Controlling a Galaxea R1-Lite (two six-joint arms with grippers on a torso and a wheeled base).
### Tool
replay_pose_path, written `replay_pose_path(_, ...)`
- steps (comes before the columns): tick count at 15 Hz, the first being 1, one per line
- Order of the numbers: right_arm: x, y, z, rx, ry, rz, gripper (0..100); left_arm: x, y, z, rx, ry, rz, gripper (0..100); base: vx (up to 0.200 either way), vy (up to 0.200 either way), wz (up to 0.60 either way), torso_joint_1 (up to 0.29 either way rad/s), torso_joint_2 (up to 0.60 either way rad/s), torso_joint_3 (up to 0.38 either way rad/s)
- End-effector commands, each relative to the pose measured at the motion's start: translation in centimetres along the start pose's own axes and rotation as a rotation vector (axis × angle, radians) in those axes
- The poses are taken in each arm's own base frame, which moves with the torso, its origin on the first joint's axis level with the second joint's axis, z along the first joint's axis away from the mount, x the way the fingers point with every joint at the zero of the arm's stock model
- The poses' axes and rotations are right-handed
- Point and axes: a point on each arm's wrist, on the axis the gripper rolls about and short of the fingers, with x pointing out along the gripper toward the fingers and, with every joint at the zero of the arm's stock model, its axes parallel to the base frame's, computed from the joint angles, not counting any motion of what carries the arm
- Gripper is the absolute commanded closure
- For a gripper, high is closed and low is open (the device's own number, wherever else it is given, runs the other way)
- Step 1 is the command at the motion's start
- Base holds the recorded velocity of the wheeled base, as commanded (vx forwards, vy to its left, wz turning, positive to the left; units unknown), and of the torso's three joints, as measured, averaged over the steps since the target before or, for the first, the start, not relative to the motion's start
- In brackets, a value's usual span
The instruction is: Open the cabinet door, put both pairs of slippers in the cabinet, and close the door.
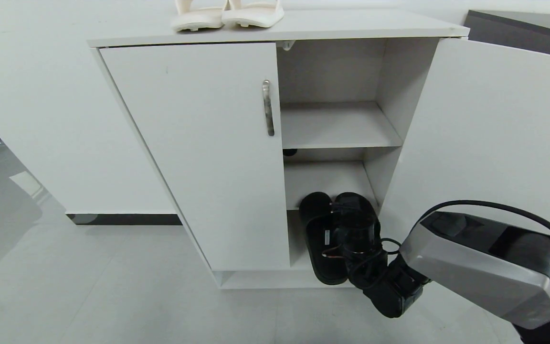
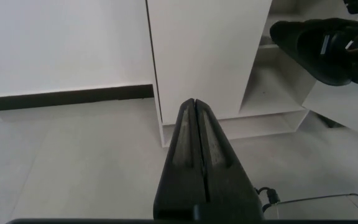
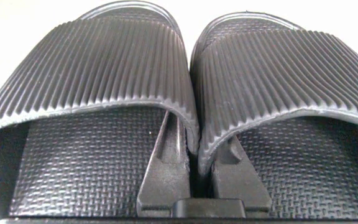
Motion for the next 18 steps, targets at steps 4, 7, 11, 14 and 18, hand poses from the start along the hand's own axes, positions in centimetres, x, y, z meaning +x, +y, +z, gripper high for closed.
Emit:
replay_pose_path(4,0.2,0.3,0.4,0.022,-0.010,0.001,100,0.0,0.0,0.0,0.000,0.002,-0.001,100,0.200,0.000,0.00,0.000,0.00,0.002)
replay_pose_path(7,0.2,0.5,0.3,0.006,0.013,0.004,100,0.0,0.0,0.0,0.000,0.002,0.000,100,0.200,0.000,0.00,0.004,0.00,0.004)
replay_pose_path(11,0.4,0.6,-0.4,0.000,0.025,0.003,100,0.0,0.0,0.0,0.000,0.002,0.000,100,0.200,0.000,0.00,0.001,0.00,0.002)
replay_pose_path(14,0.7,0.9,-0.6,0.004,0.018,0.005,100,0.0,0.0,0.0,0.000,0.000,-0.001,100,0.133,0.000,0.00,0.000,0.00,0.002)
replay_pose_path(18,2.0,1.7,-0.9,0.001,0.024,-0.005,100,0.0,0.0,0.0,0.001,0.000,0.001,100,0.000,0.000,0.00,0.000,0.00,0.000)
